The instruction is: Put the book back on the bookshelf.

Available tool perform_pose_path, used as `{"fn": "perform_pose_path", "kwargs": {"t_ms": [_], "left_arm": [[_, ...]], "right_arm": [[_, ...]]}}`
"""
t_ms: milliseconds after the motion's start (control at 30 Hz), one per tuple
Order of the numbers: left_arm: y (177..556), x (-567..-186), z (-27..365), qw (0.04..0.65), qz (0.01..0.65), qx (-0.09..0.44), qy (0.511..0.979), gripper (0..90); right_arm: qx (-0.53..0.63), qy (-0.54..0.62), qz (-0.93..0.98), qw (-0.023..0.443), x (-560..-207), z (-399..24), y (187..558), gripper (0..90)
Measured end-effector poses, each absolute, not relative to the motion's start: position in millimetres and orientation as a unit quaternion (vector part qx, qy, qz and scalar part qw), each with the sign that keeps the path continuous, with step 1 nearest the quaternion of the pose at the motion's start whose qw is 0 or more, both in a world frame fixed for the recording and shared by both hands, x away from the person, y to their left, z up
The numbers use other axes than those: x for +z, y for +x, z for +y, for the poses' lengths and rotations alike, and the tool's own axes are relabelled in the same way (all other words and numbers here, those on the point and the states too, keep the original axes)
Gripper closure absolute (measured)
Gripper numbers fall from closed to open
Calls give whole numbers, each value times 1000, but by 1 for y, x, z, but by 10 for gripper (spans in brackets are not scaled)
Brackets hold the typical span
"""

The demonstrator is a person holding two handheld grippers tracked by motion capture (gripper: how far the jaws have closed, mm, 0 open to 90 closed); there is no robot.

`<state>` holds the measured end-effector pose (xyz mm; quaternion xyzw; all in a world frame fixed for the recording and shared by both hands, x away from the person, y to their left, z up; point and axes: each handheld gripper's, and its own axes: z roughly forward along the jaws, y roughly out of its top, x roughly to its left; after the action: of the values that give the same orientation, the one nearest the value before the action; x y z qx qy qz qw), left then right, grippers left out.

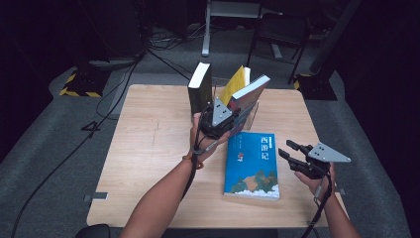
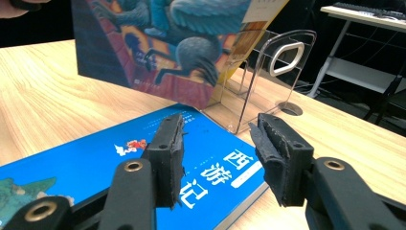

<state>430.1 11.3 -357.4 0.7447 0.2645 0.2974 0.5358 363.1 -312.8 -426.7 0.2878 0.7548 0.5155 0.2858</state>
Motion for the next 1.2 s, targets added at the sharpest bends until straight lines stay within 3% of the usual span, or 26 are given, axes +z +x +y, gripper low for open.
{"fn": "perform_pose_path", "kwargs": {"t_ms": [333, 567, 867, 1200], "left_arm": [[450, -347, -7, 529, 270, 309, 743, 737], [444, -340, 9, 537, 281, 314, 731, 737], [427, -359, 35, 523, 303, 333, 724, 737], [435, -376, 32, 509, 337, 338, 716, 737]], "right_arm": [[519, 262, 775, 247, -431, -307, 363, 520], [496, 250, 799, 233, -438, -297, 364, 518], [492, 255, 800, 230, -438, -296, 364, 518], [492, 257, 800, 227, -439, -296, 365, 518]]}}
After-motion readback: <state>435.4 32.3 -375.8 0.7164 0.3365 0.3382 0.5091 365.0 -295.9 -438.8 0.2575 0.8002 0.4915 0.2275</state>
